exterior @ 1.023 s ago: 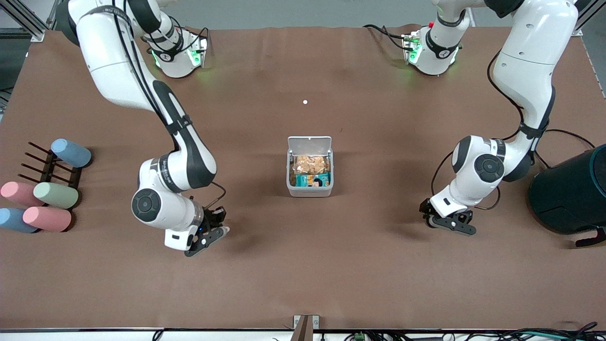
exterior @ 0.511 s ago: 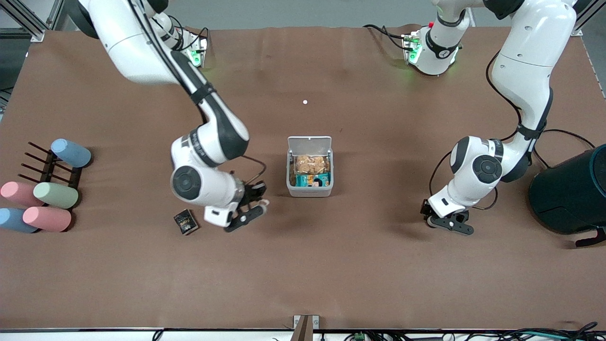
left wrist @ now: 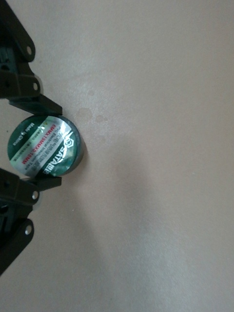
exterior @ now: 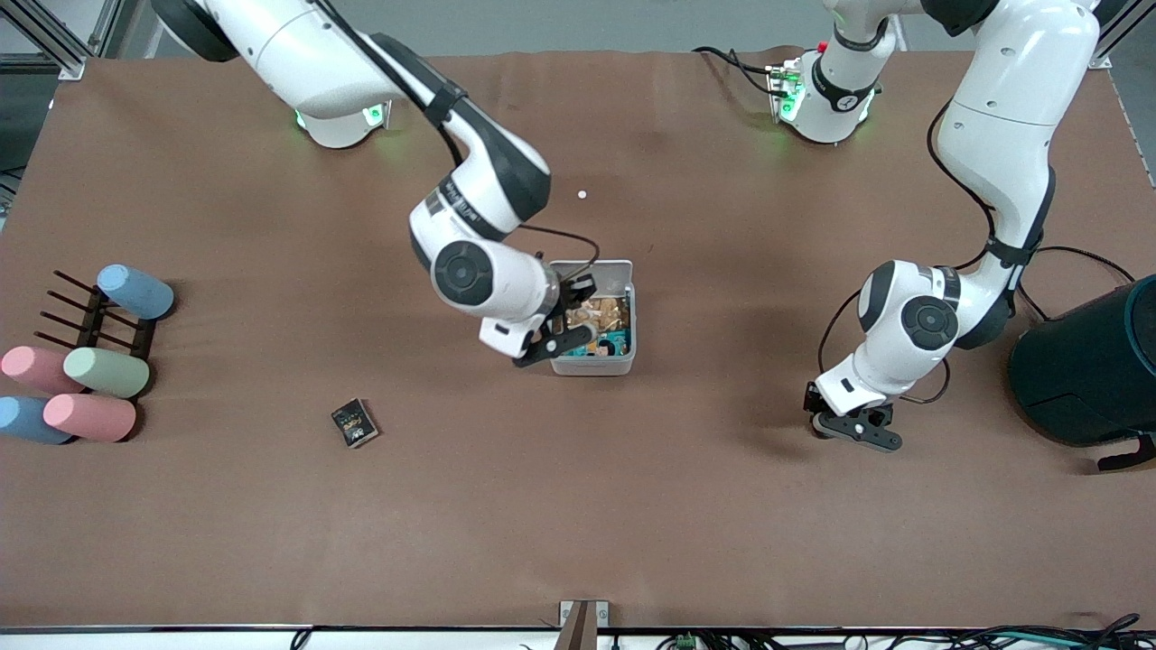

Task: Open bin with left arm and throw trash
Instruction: 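Carry the white rubber band into the bin with the right gripper and release, then drop the tape roll into the bin with the left gripper while the right withdraws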

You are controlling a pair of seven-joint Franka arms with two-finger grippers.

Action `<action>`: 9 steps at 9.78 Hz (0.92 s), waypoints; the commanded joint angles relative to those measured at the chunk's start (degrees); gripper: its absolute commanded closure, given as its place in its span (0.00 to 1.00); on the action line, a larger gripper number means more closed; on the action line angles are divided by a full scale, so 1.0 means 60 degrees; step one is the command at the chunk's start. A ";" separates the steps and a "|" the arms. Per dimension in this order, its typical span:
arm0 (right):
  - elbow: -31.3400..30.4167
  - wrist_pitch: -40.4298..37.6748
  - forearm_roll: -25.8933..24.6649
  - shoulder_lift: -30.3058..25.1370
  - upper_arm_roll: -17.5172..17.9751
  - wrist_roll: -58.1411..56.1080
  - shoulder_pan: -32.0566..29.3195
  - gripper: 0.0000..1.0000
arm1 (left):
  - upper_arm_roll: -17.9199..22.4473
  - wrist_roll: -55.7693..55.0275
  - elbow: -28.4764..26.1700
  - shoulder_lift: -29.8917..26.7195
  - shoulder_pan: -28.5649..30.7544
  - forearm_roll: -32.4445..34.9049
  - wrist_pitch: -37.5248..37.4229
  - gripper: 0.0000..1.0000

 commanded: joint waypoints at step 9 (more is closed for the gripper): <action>-0.0081 0.0490 -0.0006 -0.0300 -0.0124 0.0238 -0.0299 0.00 | -0.3145 -0.4372 0.1947 -0.1686 -0.0162 -0.0490 -0.6462 1.00</action>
